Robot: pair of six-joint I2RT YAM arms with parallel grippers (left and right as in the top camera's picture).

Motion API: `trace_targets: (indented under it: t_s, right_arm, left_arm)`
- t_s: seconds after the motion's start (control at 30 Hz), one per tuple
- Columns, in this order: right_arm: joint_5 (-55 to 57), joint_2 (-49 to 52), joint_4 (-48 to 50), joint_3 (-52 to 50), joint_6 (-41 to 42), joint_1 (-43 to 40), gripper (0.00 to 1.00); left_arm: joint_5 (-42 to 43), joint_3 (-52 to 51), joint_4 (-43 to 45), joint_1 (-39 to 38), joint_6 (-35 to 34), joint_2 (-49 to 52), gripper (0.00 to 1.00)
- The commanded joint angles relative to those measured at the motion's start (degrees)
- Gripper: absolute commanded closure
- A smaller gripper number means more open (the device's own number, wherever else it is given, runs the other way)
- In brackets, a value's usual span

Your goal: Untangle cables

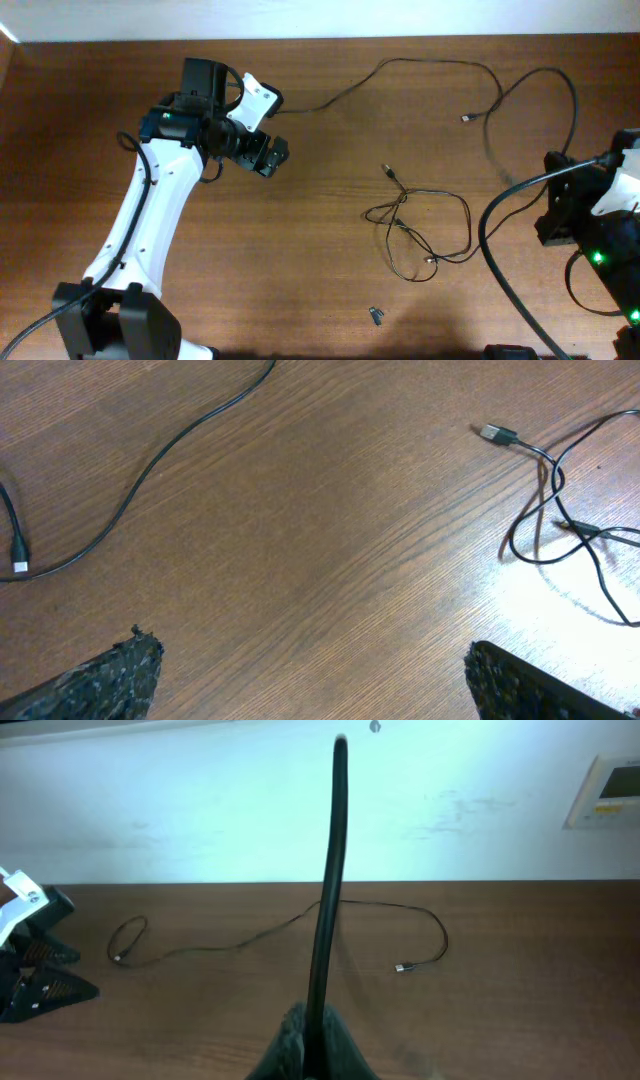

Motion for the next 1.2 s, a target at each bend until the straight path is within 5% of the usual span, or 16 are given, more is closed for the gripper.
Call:
trace_targets:
  t_s: [0.0, 0.33, 0.57, 0.7, 0.83, 1.07, 1.17]
  right_arm:
    - [-0.5, -1.4, 0.8, 0.8, -0.2, 0.3, 0.96]
    - [-18.8, -2.4, 18.5, 3.7, 0.0, 0.3, 0.96]
    - [-18.7, -2.4, 28.0, 3.7, 0.0, 0.2, 0.96]
    - [-13.4, -1.7, 27.8, 3.7, 0.8, 0.2, 0.96]
    - [-9.9, 1.9, 27.3, 3.7, 9.4, 0.2, 0.96]
    - [-10.1, 8.4, 30.6, 3.7, 27.2, 0.2, 0.96]
    - [-10.4, 8.9, 31.2, 3.7, 28.6, 0.3, 0.96]
  left_arm:
    - [0.4, 0.0, 0.1, 0.2, 0.9, -0.9, 0.01]
    - [0.4, 0.0, 0.1, 0.2, 0.9, -0.9, 0.01]
    - [1.0, 0.0, 0.3, 0.2, 0.9, -0.9, 0.01]
    - [15.5, 0.0, -0.6, -0.9, 0.9, -0.9, 0.01]
    - [28.0, 0.0, -0.7, -3.7, 0.9, -0.9, 0.01]
    - [21.7, 0.0, -0.3, -10.6, 0.9, -0.9, 0.01]
    - [21.4, 0.0, -0.5, -12.2, 0.9, -0.9, 0.01]
